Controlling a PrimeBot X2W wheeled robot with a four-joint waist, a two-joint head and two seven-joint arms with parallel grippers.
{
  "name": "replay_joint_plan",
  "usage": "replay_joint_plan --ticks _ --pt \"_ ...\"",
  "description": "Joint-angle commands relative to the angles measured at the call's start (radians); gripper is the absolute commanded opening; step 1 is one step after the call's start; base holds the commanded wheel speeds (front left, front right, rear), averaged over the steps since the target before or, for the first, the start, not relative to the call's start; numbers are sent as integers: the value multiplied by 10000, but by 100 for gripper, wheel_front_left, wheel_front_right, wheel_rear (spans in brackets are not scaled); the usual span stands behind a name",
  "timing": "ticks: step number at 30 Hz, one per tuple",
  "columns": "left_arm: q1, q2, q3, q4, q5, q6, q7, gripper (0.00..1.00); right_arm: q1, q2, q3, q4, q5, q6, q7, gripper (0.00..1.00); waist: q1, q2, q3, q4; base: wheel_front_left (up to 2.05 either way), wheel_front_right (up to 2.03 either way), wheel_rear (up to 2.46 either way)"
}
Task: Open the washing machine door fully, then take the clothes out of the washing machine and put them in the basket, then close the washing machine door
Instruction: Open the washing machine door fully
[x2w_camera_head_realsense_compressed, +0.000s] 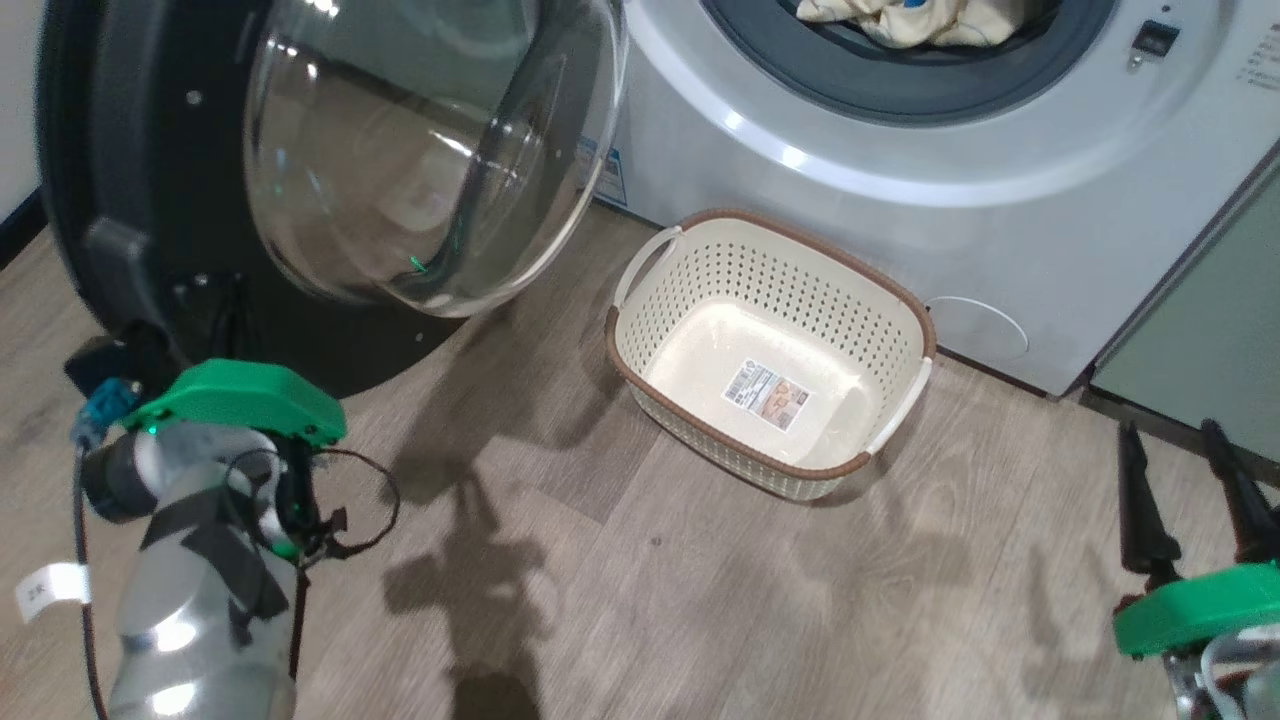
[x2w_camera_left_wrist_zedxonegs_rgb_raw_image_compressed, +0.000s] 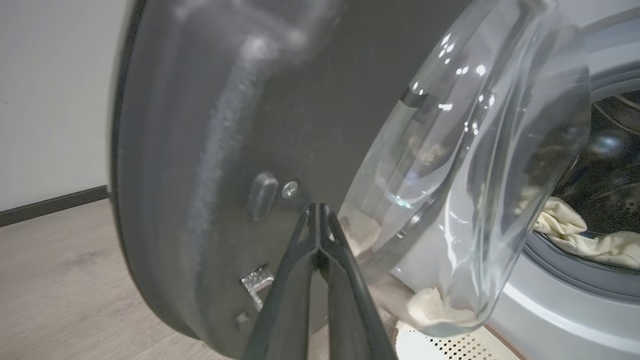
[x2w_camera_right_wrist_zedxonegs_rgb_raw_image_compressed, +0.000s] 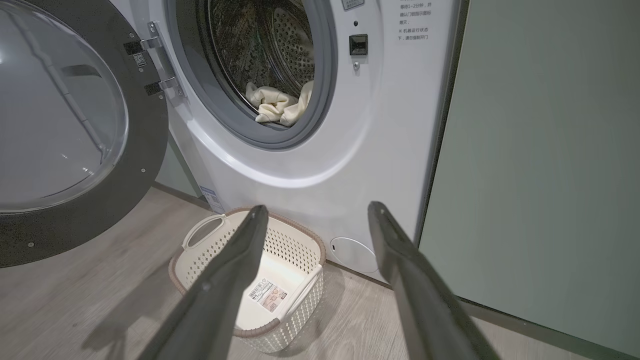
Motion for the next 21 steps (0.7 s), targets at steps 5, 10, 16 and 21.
replay_joint_plan --ticks 5,10,16,21 --pt "-744 329 1062 261 322 -124 -63 0 -577 -290 245 -319 -64 2 -95 100 -1 0 175 -49 0 0 0" --pt "-1002 328 1568 680 612 -276 -63 0 -661 -264 280 -301 -76 2 -95 100 -1 0 265 -65 0 0 0" --pt "-1237 279 2063 955 923 -574 -63 0 -765 -263 289 -271 -65 2 -95 100 -1 0 288 -119 0 0 0" --pt "-1051 124 2120 693 1373 -1061 -63 0 -681 -118 302 -219 -49 2 -95 100 -1 0 26 -249 0 0 0"
